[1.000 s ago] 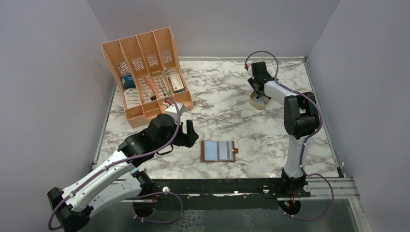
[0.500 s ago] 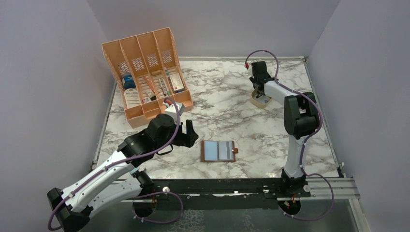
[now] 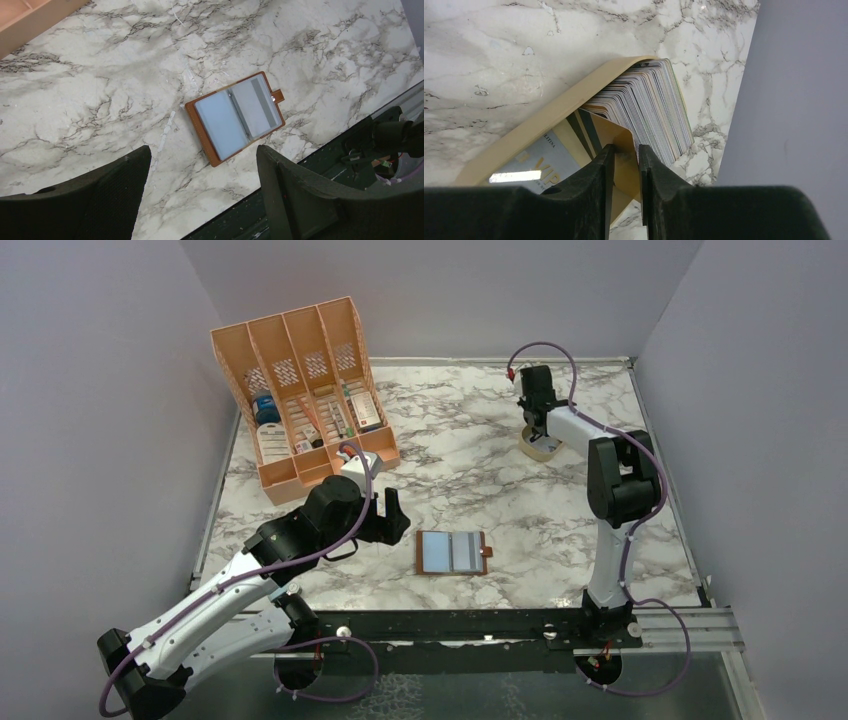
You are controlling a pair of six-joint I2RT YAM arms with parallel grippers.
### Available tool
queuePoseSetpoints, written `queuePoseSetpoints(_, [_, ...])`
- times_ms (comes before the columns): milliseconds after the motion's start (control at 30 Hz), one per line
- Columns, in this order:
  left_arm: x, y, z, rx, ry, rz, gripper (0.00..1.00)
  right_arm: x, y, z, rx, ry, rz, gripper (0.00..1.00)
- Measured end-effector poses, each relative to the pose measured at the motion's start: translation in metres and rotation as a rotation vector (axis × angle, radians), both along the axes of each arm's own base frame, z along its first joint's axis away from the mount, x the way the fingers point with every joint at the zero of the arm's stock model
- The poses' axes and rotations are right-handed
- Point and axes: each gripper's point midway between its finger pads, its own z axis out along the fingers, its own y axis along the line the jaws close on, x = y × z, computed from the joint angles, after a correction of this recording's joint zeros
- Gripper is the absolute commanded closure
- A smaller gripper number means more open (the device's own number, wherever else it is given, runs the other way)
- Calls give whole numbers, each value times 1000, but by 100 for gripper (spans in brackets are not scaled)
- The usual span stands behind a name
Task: Put the credit cards into the card holder
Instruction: Pick up the credit card from the storage box, then insert the credit card into the card holder.
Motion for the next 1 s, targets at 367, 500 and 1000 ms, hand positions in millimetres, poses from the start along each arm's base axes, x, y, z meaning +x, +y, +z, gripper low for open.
queuePoseSetpoints(367, [4,0,-12,40,32,21,20,-10,14,7,124,16,0,99])
queuePoseSetpoints(500, [5,-2,-24,69,72,28,22,-17,24,23,204,6,16,99])
queuePoseSetpoints(1000, [-3,-20,-66,64,240,21,39,-101,87,96,760,1,12,99])
